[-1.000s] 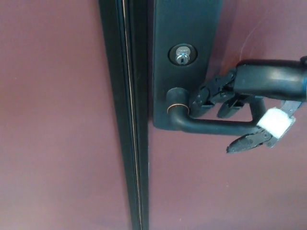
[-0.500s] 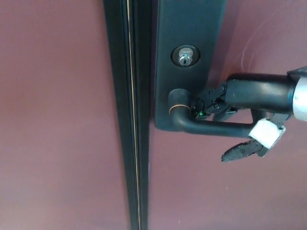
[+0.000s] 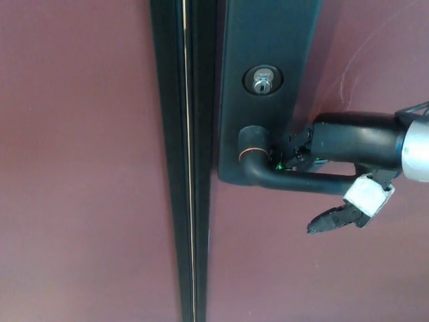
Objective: The robot walks towards the door handle and put its right hand on it and twist the handle
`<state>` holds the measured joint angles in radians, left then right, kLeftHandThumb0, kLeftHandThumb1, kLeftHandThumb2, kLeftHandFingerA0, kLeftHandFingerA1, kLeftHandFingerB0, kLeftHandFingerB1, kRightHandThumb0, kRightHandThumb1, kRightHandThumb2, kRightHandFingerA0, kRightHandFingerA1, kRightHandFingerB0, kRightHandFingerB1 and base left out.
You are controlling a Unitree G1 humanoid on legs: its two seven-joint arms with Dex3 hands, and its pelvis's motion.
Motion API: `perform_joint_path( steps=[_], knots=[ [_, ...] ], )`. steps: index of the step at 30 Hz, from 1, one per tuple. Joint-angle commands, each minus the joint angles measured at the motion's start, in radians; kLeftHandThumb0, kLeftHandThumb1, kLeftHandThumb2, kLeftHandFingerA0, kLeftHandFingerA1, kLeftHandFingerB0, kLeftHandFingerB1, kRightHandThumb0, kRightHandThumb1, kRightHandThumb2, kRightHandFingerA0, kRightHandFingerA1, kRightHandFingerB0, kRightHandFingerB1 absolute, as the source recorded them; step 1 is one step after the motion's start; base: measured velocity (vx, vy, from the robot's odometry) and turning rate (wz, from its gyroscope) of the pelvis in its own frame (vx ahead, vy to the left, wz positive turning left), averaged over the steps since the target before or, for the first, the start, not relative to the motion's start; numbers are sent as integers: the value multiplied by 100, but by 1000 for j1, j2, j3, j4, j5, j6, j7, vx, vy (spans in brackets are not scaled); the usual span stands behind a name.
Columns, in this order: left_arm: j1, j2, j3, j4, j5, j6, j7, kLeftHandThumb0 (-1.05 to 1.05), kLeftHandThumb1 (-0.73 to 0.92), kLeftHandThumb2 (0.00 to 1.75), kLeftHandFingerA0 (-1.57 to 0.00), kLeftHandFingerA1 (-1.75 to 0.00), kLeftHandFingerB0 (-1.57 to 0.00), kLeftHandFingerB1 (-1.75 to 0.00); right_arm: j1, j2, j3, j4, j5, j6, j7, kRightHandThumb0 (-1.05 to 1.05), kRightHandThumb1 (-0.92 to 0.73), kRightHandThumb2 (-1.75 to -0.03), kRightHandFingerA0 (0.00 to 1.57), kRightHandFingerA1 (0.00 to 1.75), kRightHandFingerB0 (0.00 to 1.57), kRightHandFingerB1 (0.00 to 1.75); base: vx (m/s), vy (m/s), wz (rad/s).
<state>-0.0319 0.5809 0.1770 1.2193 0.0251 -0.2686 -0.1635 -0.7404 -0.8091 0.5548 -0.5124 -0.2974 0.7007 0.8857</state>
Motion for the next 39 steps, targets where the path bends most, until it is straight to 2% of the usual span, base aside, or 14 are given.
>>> perform_joint_path(
  steps=[1,7,8,9,11,12,16,19,30,32,33,35,36,39],
  knots=[
    [-3,9,3,7,-2,6,-3,-40,39,68,-57,-56,-49,-50,27,18,20,19,37,3,84,-57,-54,-57,48,42,34,34,0,0,0],
    [8,11,1,-10,0,-5,-5,-40,39,69,-57,-56,-49,-51,25,23,0,23,32,-7,91,-56,-53,-57,49,43,34,35,0,0,0],
    [6,11,1,-3,1,-6,-3,-33,47,54,-63,-48,-54,-42,26,25,-3,20,31,-5,91,-52,-53,-56,52,44,38,36,0,0,0],
    [7,10,2,-2,0,-7,-2,-33,47,54,-63,-48,-54,-42,29,26,-7,18,30,-8,88,-49,-46,-76,54,57,44,51,0,0,0],
    [10,9,2,-6,1,-5,2,-33,47,54,-63,-48,-54,-42,35,27,-15,16,27,-17,82,-37,-56,-57,64,60,56,46,0,0,0],
    [11,8,4,-10,-3,-2,-1,-33,47,54,-63,-48,-54,-42,40,29,-24,16,25,-20,72,-24,-62,-57,56,108,56,68,0,0,0],
    [4,9,5,-7,-3,4,-5,-40,39,69,-57,-56,-49,-50,58,50,-52,15,19,-18,48,-16,-67,-59,58,115,60,63,0,0,0],
    [0,8,7,0,-5,5,-5,-40,39,69,-57,-56,-49,-51,72,63,-64,3,7,-3,35,-19,-67,-59,69,96,62,56,0,0,0],
    [-5,10,2,-1,1,8,-2,-40,39,69,-57,-56,-49,-51,71,63,-95,-3,9,-4,48,-21,-65,-59,74,85,61,51,0,0,0],
    [-6,11,2,0,0,9,-4,-40,39,69,-57,-56,-49,-51,60,55,-98,1,16,-19,64,-33,-63,-58,60,55,54,45,0,0,0],
    [-6,11,2,1,1,10,-4,-40,39,69,-57,-56,-49,-51,55,52,-100,2,17,-25,70,-33,-63,-58,60,55,54,45,0,0,0],
    [-8,12,-1,7,4,18,-3,-40,39,69,-57,-56,-49,-51,18,15,-88,8,17,-78,124,-70,-60,-59,10,29,10,23,0,0,0],
    [-9,12,-2,10,5,18,-3,-40,39,69,-57,-56,-49,-51,7,3,-88,9,25,-85,146,-78,-50,-88,2,21,2,15,0,0,0],
    [-17,11,-7,17,12,16,4,-40,39,69,-57,-56,-49,-51,-64,-30,-95,28,84,-69,255,-91,-53,-92,0,4,0,0,0,0,0]
  ],
)
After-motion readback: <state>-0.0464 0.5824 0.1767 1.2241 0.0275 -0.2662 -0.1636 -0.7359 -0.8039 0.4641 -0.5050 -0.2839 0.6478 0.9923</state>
